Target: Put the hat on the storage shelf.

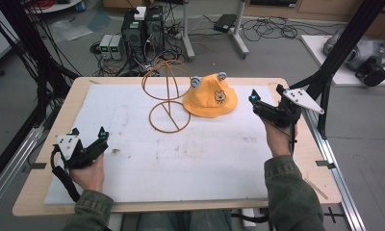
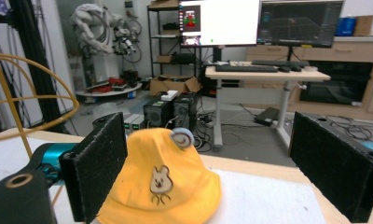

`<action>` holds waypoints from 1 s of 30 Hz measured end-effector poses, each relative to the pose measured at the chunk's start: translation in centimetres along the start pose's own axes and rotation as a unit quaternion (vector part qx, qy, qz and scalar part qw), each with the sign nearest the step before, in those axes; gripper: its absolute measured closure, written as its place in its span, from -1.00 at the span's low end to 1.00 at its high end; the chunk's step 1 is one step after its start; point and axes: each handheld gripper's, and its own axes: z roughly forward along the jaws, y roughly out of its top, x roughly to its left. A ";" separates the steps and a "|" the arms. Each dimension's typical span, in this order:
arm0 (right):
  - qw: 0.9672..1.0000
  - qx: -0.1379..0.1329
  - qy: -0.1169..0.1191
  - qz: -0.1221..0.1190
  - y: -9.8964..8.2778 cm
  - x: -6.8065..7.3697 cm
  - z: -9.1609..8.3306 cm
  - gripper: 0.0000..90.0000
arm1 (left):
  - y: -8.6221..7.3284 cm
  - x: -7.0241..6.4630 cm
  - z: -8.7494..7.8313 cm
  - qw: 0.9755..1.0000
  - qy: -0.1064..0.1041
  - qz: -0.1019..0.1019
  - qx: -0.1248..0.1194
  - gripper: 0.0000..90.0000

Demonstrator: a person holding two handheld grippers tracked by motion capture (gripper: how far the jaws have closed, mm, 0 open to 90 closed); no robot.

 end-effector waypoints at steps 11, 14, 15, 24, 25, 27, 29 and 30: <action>0.998 0.042 0.030 -0.033 3.7 0.9 4.8 -0.75 | -0.1 0.0 0.0 1.000 -0.004 0.001 0.008 -0.67; 0.997 0.052 0.029 -0.057 4.6 1.2 6.5 -0.75 | -0.2 0.2 0.0 1.000 -0.004 -0.004 0.010 -0.67; 0.996 0.051 0.027 -0.061 4.8 1.3 7.0 -0.75 | -0.2 0.3 0.0 1.000 -0.003 -0.007 0.010 -0.67; 0.995 0.046 0.034 -0.076 5.1 3.0 11.0 -0.75 | -0.2 0.3 0.1 1.000 -0.005 -0.011 0.014 -0.67; 0.995 0.048 0.037 -0.077 4.7 3.1 11.4 -0.75 | -0.2 0.3 0.1 1.000 -0.006 -0.010 0.015 -0.67; 0.994 0.065 0.040 -0.079 3.9 3.4 12.6 -0.75 | -0.2 0.2 0.1 1.000 -0.007 -0.011 0.014 -0.67; 0.991 0.089 0.043 -0.089 2.8 3.6 13.8 -0.75 | -0.2 0.1 0.1 1.000 -0.009 -0.010 0.013 -0.67; 0.988 0.112 0.044 -0.094 1.4 3.6 15.0 -0.75 | -0.2 0.1 0.1 1.000 -0.010 -0.009 0.013 -0.67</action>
